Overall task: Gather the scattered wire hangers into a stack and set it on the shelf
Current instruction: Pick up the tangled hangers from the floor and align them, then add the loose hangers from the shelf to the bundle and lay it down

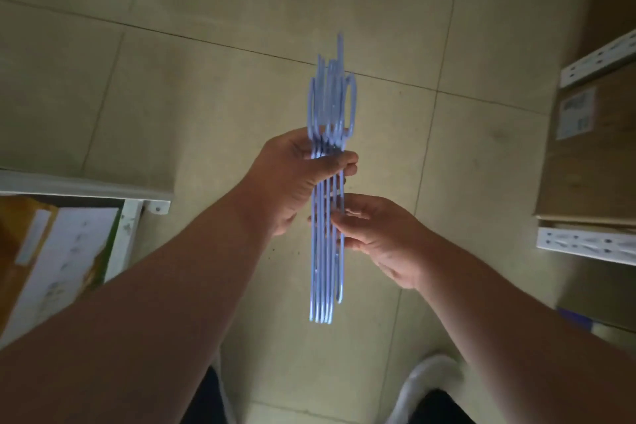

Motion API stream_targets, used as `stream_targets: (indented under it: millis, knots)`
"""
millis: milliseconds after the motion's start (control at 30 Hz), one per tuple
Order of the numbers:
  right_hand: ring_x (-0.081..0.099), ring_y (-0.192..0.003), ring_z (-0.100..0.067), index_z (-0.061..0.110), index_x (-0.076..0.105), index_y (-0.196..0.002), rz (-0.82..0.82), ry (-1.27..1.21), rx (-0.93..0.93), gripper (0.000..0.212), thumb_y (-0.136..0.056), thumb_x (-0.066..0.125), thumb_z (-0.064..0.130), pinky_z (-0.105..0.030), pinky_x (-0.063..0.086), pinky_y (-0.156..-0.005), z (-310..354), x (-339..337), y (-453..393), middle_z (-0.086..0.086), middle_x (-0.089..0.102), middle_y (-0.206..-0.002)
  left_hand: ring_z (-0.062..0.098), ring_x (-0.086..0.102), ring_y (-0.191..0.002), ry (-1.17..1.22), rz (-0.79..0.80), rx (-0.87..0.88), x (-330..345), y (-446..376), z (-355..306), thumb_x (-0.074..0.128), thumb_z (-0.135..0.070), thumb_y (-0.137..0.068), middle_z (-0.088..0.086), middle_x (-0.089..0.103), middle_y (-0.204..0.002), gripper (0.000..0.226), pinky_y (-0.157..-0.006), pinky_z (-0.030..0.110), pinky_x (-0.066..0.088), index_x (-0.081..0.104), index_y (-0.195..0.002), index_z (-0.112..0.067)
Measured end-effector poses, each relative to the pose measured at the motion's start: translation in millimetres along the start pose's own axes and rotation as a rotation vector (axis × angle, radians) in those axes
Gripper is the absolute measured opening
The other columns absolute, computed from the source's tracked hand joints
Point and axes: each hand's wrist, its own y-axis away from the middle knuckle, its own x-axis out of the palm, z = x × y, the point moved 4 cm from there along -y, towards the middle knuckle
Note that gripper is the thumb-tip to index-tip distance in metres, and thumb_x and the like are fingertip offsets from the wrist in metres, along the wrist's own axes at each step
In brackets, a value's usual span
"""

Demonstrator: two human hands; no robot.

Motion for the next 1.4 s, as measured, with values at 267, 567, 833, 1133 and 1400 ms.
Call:
stream_targets:
  millis: [267,567,833,1133,1400]
  knots:
    - [0.076,-0.108,-0.038,0.01,0.074,-0.112,0.025,-0.191,0.056,0.017,-0.097,0.067,0.013,-0.052,0.058,-0.098,87.2,15.0,155.5,-0.022,0.079,-0.111,0.041,0.075,-0.105,-0.014,0.149,-0.069,62.5,119.7,-105.0,0.066,0.014,-0.087,0.025,0.077,-0.108,0.029,-0.09,0.048,0.061,0.074,-0.107,-0.006]
    - [0.07,-0.097,-0.039,-0.017,0.065,-0.116,-0.102,-0.343,-0.179,0.046,-0.087,0.077,0.016,-0.042,0.062,-0.083,193.6,48.5,325.1,-0.026,0.073,-0.099,0.042,0.072,-0.112,-0.115,0.284,-0.039,127.6,268.0,-240.6,0.07,0.013,-0.085,0.015,0.078,-0.117,0.051,-0.085,0.065,0.058,0.073,-0.126,-0.018]
    - [0.072,-0.092,-0.034,-0.012,0.065,-0.12,-0.247,-0.418,-0.295,0.028,-0.102,0.061,0.009,-0.043,0.061,-0.083,297.9,82.5,505.0,-0.02,0.073,-0.101,0.047,0.07,-0.102,-0.162,0.533,0.041,181.5,391.5,-371.5,0.072,0.009,-0.08,0.025,0.073,-0.122,0.046,-0.077,0.052,0.054,0.067,-0.124,-0.006]
    - [0.069,-0.072,-0.032,-0.008,0.069,-0.104,-0.622,-0.63,-0.473,0.012,-0.1,0.062,0.0,-0.04,0.059,-0.068,330.5,136.3,695.1,-0.022,0.072,-0.087,0.036,0.054,-0.066,-0.349,0.852,0.063,265.5,552.7,-449.6,0.074,-0.001,-0.082,0.021,0.075,-0.099,0.032,-0.048,0.03,0.04,0.067,-0.113,-0.01]
    - [0.074,-0.064,-0.027,0.004,0.077,-0.114,-0.868,-0.695,-0.677,0.025,-0.097,0.063,-0.008,-0.036,0.062,-0.065,314.7,144.1,826.0,-0.016,0.076,-0.079,0.035,0.057,-0.061,-0.558,1.151,0.134,353.8,661.4,-463.6,0.087,-0.027,-0.07,0.028,0.072,-0.083,0.044,-0.053,0.048,0.041,0.075,-0.109,-0.013]
